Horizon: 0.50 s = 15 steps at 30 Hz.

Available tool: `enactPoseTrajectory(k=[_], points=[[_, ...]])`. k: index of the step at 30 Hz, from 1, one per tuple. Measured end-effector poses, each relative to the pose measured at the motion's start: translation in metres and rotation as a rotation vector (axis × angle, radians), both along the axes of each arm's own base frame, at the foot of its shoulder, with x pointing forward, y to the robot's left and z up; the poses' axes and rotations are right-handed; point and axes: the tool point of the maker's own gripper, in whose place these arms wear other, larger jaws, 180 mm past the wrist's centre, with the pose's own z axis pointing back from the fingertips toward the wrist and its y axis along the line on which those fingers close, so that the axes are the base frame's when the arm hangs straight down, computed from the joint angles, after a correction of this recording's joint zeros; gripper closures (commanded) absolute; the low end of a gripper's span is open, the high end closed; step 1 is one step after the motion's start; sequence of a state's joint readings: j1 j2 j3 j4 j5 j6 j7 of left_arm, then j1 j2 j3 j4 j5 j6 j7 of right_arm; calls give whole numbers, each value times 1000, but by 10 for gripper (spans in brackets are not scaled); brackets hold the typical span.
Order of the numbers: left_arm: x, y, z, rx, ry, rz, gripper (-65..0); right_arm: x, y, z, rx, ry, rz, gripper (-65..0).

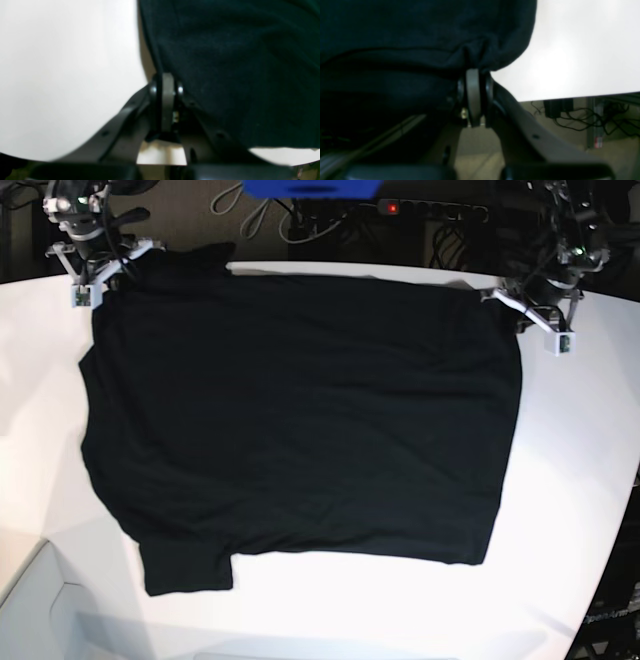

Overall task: Layout the t-shirt on the table in an organized manner, then fold the t-shirt properly
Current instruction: 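Lift the collar edge with both grippers and fold it toward the hem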

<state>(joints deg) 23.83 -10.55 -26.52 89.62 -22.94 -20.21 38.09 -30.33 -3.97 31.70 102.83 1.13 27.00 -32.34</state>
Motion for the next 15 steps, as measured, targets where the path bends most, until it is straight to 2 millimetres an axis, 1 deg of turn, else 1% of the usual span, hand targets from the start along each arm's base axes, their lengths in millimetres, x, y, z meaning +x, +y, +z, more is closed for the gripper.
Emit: enactPoseTrajectory(k=[2, 3, 7, 12, 15], points=[[-1, 2, 1, 6, 7, -10, -3, -5, -2, 5, -29, 30, 7, 0], [-2, 1, 2, 11, 19, -27, -3, -3, -2, 10, -39, 23, 12, 0], [-8, -5, 9, 42, 57, -72, -3, 12, -3, 31, -68, -47, 26, 0], [-18, -12, 16, 73, 91, -108, -3, 15, -4, 36, -78, -55, 30, 0], [-11, -13, 27, 88, 57, -116, -3, 22, -4, 38, -81, -70, 30, 0]])
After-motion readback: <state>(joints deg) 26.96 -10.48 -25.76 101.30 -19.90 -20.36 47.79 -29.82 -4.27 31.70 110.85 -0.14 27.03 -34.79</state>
